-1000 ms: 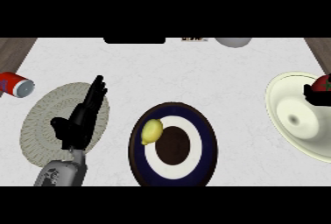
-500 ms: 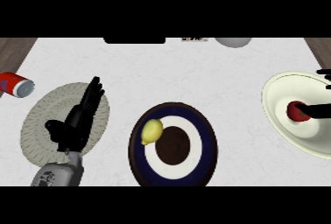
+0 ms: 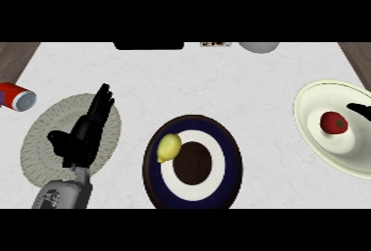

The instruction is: Pick the tomato from the plate and place it in the bowl

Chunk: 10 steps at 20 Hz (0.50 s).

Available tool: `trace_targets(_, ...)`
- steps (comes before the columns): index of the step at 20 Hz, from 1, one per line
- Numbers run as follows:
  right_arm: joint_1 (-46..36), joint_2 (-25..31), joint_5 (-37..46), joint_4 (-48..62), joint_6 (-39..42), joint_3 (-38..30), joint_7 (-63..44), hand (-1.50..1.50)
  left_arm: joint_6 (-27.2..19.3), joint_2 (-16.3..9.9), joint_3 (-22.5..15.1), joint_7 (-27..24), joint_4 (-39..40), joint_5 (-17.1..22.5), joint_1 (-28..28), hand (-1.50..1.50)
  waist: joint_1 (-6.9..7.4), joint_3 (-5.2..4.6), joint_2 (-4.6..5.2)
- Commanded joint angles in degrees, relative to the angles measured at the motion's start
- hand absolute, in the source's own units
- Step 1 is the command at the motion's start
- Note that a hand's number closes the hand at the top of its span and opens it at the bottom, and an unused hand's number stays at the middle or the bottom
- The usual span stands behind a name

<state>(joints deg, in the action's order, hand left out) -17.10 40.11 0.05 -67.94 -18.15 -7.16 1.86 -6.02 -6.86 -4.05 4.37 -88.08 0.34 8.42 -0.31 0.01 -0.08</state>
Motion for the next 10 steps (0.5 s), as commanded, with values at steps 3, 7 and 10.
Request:
trace_targets(3,6.44,-0.38,-7.11,-9.78,2.99,-7.23,-3.24,-1.50,-0.69,2.06,-0.59,-2.13,2.92,-1.35,0.59,0.00,-0.45,-0.03,-0.07)
trace_targets(7,11.34,1.29,-13.64,-10.80,9.56,-13.93,-2.92,-1.50,-0.58,2.17,-0.18,-2.77,2.72,-1.45,-0.17,0.00,-0.45,-0.02,-0.06)
trace_targets(10,16.10,0.00,-17.14,-15.52,12.94,-17.09,-2.52,-1.50,1.29,0.47,1.15,-0.17,-0.18,0.15,-0.61,0.00,-0.38,-0.02,-0.09)
